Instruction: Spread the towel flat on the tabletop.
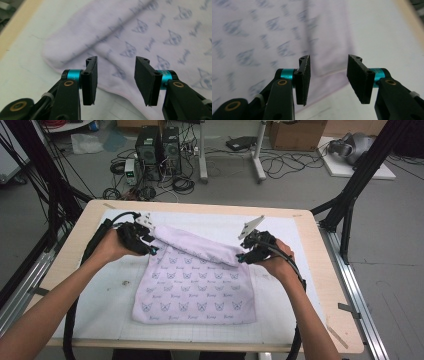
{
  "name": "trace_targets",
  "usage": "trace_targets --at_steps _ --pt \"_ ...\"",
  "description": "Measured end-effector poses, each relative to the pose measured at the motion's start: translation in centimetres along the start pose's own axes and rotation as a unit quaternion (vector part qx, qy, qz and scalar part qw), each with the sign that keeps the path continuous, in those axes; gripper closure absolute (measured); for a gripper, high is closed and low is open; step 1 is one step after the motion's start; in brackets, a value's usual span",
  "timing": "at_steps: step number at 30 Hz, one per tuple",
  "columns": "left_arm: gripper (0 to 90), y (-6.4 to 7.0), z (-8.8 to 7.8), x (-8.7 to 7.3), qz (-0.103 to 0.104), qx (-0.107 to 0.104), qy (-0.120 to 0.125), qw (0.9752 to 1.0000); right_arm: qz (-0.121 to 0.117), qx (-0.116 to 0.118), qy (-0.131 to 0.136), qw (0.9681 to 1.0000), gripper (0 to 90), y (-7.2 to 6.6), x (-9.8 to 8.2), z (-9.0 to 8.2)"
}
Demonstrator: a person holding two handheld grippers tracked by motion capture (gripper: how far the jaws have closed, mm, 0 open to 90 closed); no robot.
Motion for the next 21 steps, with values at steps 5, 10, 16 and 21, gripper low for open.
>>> trace_targets --at_steps 5,10,16,21 --pt "52.0 1.0 2.1 -1.7 0.018 -0.004 -0.043 0.9989 -0.051 -0.01 -0.07 0.9962 52.6 -1.2 -2.1 2.6" --pt "52.3 1.6 3.4 -2.2 0.021 -0.023 -0.061 0.9976 -0.056 -0.025 -0.082 0.9947 53.5 -0.5 -2.4 5.1" --pt "57.1 1.4 4.8 -3.8 0.003 -0.029 -0.1 0.9945 -0.069 -0.013 -0.102 0.9923 60.7 0.1 -2.8 7.7" --pt "68.8 1.4 5.5 -4.3 -0.005 -0.03 -0.115 0.9929 -0.031 0.013 -0.091 0.9953 85.8 0.6 -2.2 7.8"
Point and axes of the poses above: each handheld gripper's, and its own axes: z roughly forward along the jaws, x roughly out of its top, y roughly to its right, the point moved 10 cm from there along z, roughly forward along the jaws, and after that the axes turned 2 degrees about -x, right-handed, at the moved point
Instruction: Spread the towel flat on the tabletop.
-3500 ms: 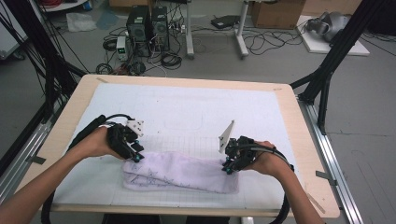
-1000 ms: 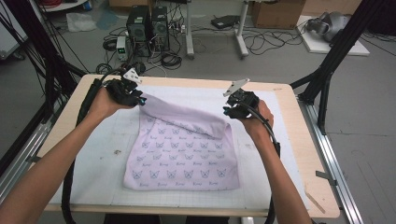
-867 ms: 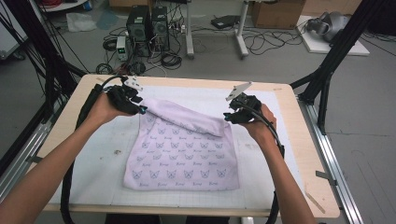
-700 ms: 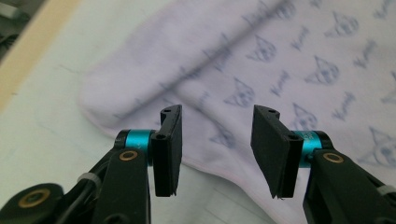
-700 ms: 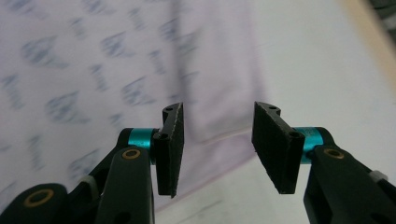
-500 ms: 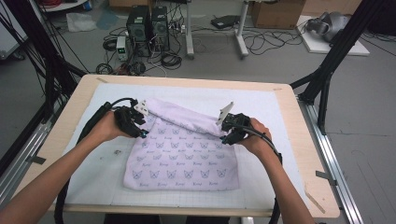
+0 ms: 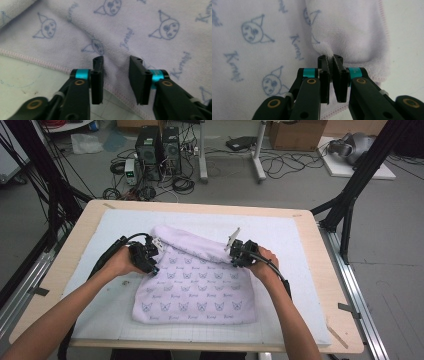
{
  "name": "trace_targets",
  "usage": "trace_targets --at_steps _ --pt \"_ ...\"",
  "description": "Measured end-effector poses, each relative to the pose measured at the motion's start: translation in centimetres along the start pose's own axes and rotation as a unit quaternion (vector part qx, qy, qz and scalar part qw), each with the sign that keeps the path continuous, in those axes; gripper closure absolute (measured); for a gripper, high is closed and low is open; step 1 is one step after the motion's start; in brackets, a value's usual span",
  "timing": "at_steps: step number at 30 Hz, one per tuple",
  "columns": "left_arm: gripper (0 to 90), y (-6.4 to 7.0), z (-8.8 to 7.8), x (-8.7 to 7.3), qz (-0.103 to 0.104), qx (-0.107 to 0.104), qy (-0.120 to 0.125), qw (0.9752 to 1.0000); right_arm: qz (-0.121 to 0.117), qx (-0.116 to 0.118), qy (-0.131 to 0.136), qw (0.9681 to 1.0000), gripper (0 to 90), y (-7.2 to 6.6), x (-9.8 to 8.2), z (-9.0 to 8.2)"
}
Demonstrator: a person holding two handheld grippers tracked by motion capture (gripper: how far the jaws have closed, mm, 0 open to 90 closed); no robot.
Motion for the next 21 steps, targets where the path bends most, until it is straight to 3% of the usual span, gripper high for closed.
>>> trace_targets --at_steps 2,4,5,6,7,8,9,10,11,12,13,14,15,17,18,21 --pt "75.7 0.1 0.0 0.1 -0.001 0.002 0.001 1.0 0.0 0.0 0.006 1.0 86.3 0.5 0.3 -0.5" --pt "82.6 0.0 0.0 0.1 0.001 0.005 -0.001 1.0 0.022 0.015 0.019 0.9995 86.4 1.2 0.7 -1.0" --pt "83.9 0.0 0.0 0.1 0.003 0.006 -0.001 1.0 0.021 0.008 0.025 0.9994 86.4 1.9 1.0 -1.3" --pt "85.2 -0.1 -0.1 0.0 0.006 0.007 -0.003 1.0 0.027 -0.017 0.033 0.999 86.3 3.0 1.4 -1.8" --pt "85.8 0.0 -0.1 0.0 0.004 0.007 -0.003 1.0 0.048 -0.089 0.041 0.994 84.4 5.1 1.7 -2.8" --pt "86.1 -0.1 -0.1 0.0 0.006 0.01 -0.004 0.9999 0.076 -0.185 0.057 0.9781 73.1 7.5 1.9 -4.1" --pt "86.3 0.0 -0.1 0.0 0.007 0.012 -0.004 0.9999 0.106 -0.241 0.08 0.9614 55.6 8.8 2.0 -5.1" --pt "86.5 0.0 -0.1 0.0 0.01 0.014 -0.006 0.9998 0.165 -0.245 0.115 0.9485 57.9 9.8 2.1 -5.7" --pt "86.5 0.0 -0.1 0.0 0.012 0.014 -0.006 0.9998 0.18 -0.19 0.12 0.9578 60.2 9.4 2.1 -5.4" --pt "86.5 0.1 -0.1 0.1 0.011 0.015 -0.005 0.9998 0.171 -0.171 0.106 0.9644 59.2 9.1 1.8 -5.2" --pt "86.6 0.1 -0.1 0.0 0.013 0.015 -0.005 0.9998 0.149 -0.173 0.091 0.9693 58.9 8.8 1.5 -5.3" --pt "86.6 0.1 -0.1 0.1 0.013 0.014 -0.004 0.9998 0.132 -0.158 0.088 0.9746 58.9 8.3 1.3 -5.3" --pt "86.7 0.1 -0.2 0.1 0.012 0.012 -0.003 0.9999 0.129 -0.131 0.09 0.9788 58.8 7.5 1.1 -5.3" --pt "86.9 0.2 -0.3 0.0 0.014 0.011 -0.002 0.9998 0.114 -0.087 0.109 0.9836 58.7 6.2 0.9 -5.4" --pt "87.0 0.3 -0.5 0.0 0.013 0.01 0.0 0.9999 0.115 -0.052 0.114 0.9855 57.4 5.2 0.8 -5.4" --pt "87.6 0.6 -0.7 0.0 0.021 0.009 0.001 0.9997 0.067 0.025 0.093 0.9931 55.6 2.0 0.1 -4.7"
Point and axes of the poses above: each handheld gripper's, and its own axes: z roughly forward along the jaws, x roughly out of its top, y roughly to its right, the point moved 10 cm from there along z, roughly forward along the jaws, and after that the axes turned 2 degrees about -x, right-handed, at the moved point
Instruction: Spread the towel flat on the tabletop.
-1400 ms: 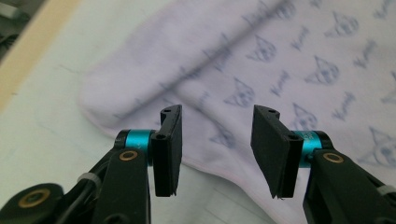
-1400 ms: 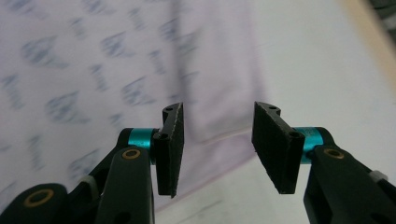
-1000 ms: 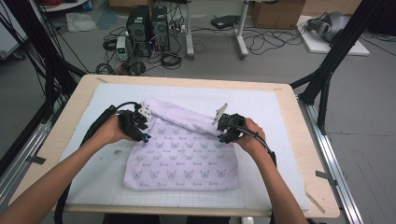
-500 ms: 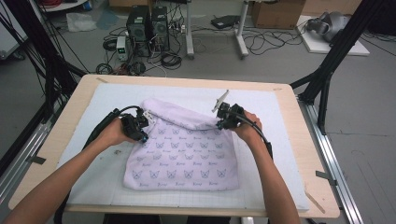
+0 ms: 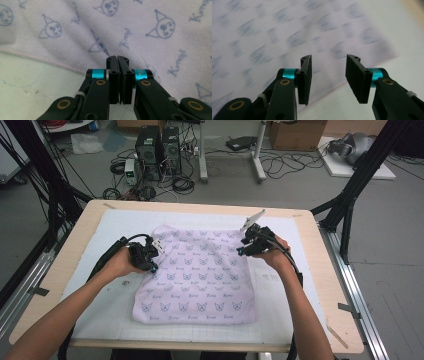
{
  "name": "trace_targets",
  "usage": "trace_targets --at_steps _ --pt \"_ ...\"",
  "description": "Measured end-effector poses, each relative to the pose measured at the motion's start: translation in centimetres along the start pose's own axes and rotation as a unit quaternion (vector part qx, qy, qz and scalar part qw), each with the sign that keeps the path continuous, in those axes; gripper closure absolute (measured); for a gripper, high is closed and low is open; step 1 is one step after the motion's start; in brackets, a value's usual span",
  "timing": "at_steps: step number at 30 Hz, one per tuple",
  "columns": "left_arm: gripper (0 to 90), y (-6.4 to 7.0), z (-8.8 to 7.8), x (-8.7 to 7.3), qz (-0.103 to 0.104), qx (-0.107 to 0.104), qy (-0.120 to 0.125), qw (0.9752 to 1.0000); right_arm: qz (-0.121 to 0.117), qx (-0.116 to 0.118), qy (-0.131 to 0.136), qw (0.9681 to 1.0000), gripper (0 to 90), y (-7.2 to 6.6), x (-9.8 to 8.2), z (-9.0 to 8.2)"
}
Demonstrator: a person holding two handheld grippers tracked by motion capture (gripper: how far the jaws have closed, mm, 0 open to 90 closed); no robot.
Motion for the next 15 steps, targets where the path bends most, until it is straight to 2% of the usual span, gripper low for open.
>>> trace_targets --at_steps 1,2,3,4,6,8,10,12,13,15 --pt "87.8 0.2 0.0 0.0 -0.004 -0.008 0.003 1.0 -0.017 0.028 -0.019 0.9993 55.1 -1.1 -0.6 0.4" --pt "87.8 0.4 0.0 -0.1 0.002 -0.008 0.001 1.0 -0.037 0.046 -0.045 0.9972 54.7 -2.0 -1.4 0.9" --pt "87.9 0.5 0.0 -0.1 0.004 -0.007 0.002 1.0 -0.063 0.055 -0.069 0.9941 54.5 -2.8 -2.0 1.3" --pt "88.0 0.6 0.0 -0.1 0.004 -0.01 0.005 0.9999 -0.08 0.057 -0.091 0.991 55.4 -3.3 -2.6 1.8" --pt "87.9 0.7 -0.2 0.0 0.007 -0.01 0.006 0.9999 -0.1 0.067 -0.121 0.9853 55.9 -4.1 -3.6 2.9" --pt "88.0 0.8 -0.4 0.0 0.007 -0.015 0.009 0.9998 -0.107 0.07 -0.143 0.9815 59.1 -4.3 -4.0 3.7" --pt "87.9 0.9 -0.5 -0.1 0.006 -0.016 0.013 0.9998 -0.098 0.084 -0.135 0.9824 72.8 -4.4 -3.7 3.7" --pt "87.9 0.7 -0.6 -0.2 0.005 -0.016 0.013 0.9998 -0.086 0.094 -0.14 0.9819 80.9 -4.6 -3.8 3.7" --pt "87.9 0.6 -0.6 -0.2 0.003 -0.015 0.014 0.9998 -0.088 0.097 -0.142 0.9811 85.2 -4.6 -3.8 3.6" --pt "87.9 0.5 -0.7 -0.3 0.0 -0.014 0.013 0.9998 -0.077 0.093 -0.148 0.9816 88.3 -4.6 -3.9 3.5"
Point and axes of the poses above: each handheld gripper's, and its own axes: z roughly forward along the jaws, x roughly out of its top, y roughly to its right, the point moved 10 cm from there along z, roughly forward along the jaws, and after that the axes turned 2 degrees about -x, right-handed, at the moved point
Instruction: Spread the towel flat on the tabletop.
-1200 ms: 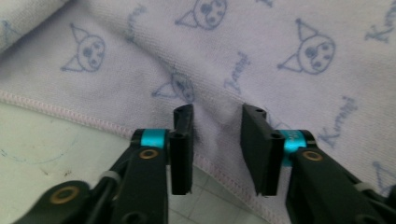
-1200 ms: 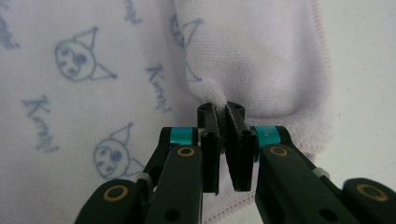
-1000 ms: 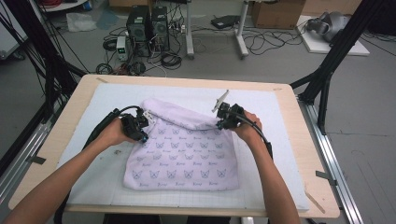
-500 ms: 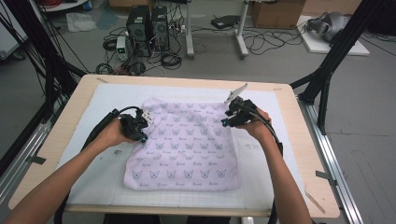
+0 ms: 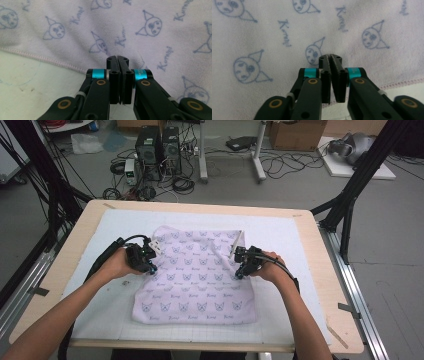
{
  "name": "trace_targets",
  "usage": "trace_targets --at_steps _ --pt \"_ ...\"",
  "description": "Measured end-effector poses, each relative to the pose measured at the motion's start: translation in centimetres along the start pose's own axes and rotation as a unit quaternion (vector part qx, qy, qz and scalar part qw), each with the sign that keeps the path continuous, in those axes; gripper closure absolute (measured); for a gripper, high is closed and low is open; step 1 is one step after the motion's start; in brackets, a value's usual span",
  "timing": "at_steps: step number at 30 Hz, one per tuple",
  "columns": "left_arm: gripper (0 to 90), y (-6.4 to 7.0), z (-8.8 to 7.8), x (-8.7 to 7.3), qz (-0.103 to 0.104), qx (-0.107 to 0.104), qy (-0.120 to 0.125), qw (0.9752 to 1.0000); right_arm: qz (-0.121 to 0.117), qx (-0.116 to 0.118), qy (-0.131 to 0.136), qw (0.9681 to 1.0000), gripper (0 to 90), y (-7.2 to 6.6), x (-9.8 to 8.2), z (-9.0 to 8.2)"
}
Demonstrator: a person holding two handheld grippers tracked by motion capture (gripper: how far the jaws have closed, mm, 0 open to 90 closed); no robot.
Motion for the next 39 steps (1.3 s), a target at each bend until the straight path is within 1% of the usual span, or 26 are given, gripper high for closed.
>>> trace_targets --at_steps 1,2,3,6,9,12,13,15,17,18,19,20,21,22,23,24,25,27,28,30,32,33,34,37,38,39 --pt "87.9 0.0 -0.1 0.0 0.001 0.0 0.0 1.0 0.005 0.002 -0.001 1.0 88.6 -0.1 0.0 0.0" --pt "87.9 0.0 -0.3 0.1 0.002 -0.001 0.008 1.0 -0.004 -0.001 -0.001 1.0 89.0 0.0 0.0 -0.1" --pt "87.9 0.0 -0.5 0.1 0.0 -0.002 0.014 0.9999 -0.002 0.003 0.003 1.0 89.1 -0.1 0.0 -0.3" --pt "87.9 0.1 -1.4 0.1 0.002 -0.006 0.024 0.9997 0.005 0.006 0.031 0.9995 89.2 -0.2 0.2 -1.3" --pt "87.9 0.5 -2.4 0.0 0.012 -0.014 0.032 0.9993 0.013 0.033 0.078 0.9963 89.2 -0.8 0.3 -2.9" --pt "87.9 1.0 -3.5 -0.2 0.029 -0.023 0.039 0.9986 0.003 0.058 0.109 0.9923 89.1 -1.7 0.2 -4.2" --pt "87.9 1.2 -3.8 -0.3 0.027 -0.029 0.044 0.9982 -0.001 0.062 0.118 0.9911 89.1 -2.0 0.1 -4.7" --pt "87.9 1.8 -4.3 -0.5 0.028 -0.047 0.05 0.9972 -0.005 0.087 0.139 0.9865 89.1 -2.8 0.0 -5.6" --pt "87.9 2.7 -4.7 -1.0 0.04 -0.076 0.044 0.9953 -0.021 0.124 0.149 0.9808 89.1 -4.0 -0.1 -6.0" --pt "87.9 3.4 -4.8 -1.2 0.045 -0.097 0.042 0.9933 -0.028 0.151 0.151 0.9766 89.2 -4.9 -0.1 -6.1" --pt "87.9 4.1 -5.0 -1.5 0.058 -0.119 0.038 0.9904 -0.042 0.186 0.148 0.9706 89.2 -6.0 -0.3 -6.2" --pt "87.9 4.8 -5.1 -1.7 0.062 -0.139 0.038 0.9876 -0.058 0.216 0.14 0.9646 89.1 -7.2 -0.5 -6.3" --pt "87.9 5.5 -5.3 -1.8 0.065 -0.162 0.04 0.9839 -0.063 0.24 0.133 0.9595 89.0 -8.0 -0.7 -6.3" --pt "87.6 5.9 -5.5 -1.9 0.074 -0.176 0.048 0.9805 -0.071 0.258 0.125 0.9553 88.1 -8.7 -0.9 -6.2" --pt "86.9 5.9 -5.5 -1.8 0.077 -0.172 0.056 0.9805 -0.082 0.237 0.128 0.9595 83.3 -8.4 -0.8 -6.0" --pt "84.2 5.5 -5.5 -1.7 0.065 -0.161 0.059 0.9831 -0.068 0.209 0.133 0.9664 78.8 -7.6 -0.7 -5.8" --pt "78.4 5.1 -5.5 -1.7 0.056 -0.153 0.058 0.9849 -0.047 0.201 0.137 0.9688 78.0 -6.9 -0.7 -5.9" --pt "72.8 4.3 -5.5 -1.6 0.056 -0.135 0.06 0.9874 -0.027 0.174 0.15 0.9728 76.6 -5.8 -0.6 -5.9" --pt "72.8 4.2 -5.5 -1.6 0.053 -0.132 0.062 0.9879 -0.03 0.172 0.153 0.9726 75.4 -5.6 -0.6 -5.9" --pt "68.3 4.0 -5.3 -1.6 0.054 -0.127 0.059 0.9887 -0.032 0.153 0.147 0.9767 71.7 -5.3 -0.6 -5.7" --pt "66.8 4.1 -5.1 -1.5 0.055 -0.127 0.062 0.9884 -0.03 0.147 0.146 0.9778 69.6 -5.0 -0.7 -5.6" --pt "63.3 4.2 -5.0 -1.3 0.051 -0.129 0.064 0.9882 -0.029 0.142 0.148 0.9783 69.1 -4.8 -0.7 -5.5" --pt "61.6 4.6 -5.0 -1.2 0.05 -0.137 0.068 0.987 -0.024 0.142 0.15 0.9781 67.8 -4.8 -0.7 -5.6" --pt "56.2 5.9 -5.0 -0.8 0.066 -0.152 0.072 0.9836 -0.037 0.153 0.163 0.9739 64.6 -5.5 -0.4 -6.1" --pt "55.6 6.3 -5.0 -0.9 0.078 -0.155 0.068 0.9825 -0.045 0.157 0.167 0.9723 63.0 -5.9 -0.3 -6.2" --pt "53.6 6.7 -4.8 -1.0 0.088 -0.155 0.06 0.9821 -0.054 0.157 0.165 0.9721 60.3 -6.1 -0.3 -6.2"
Point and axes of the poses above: each handheld gripper's, and its own axes: z roughly forward along the jaws, x roughly out of its top, y roughly to its right, the point moved 10 cm from there along z, roughly forward along the jaws, and after that the axes turned 2 degrees about -x, right-handed, at the moved point
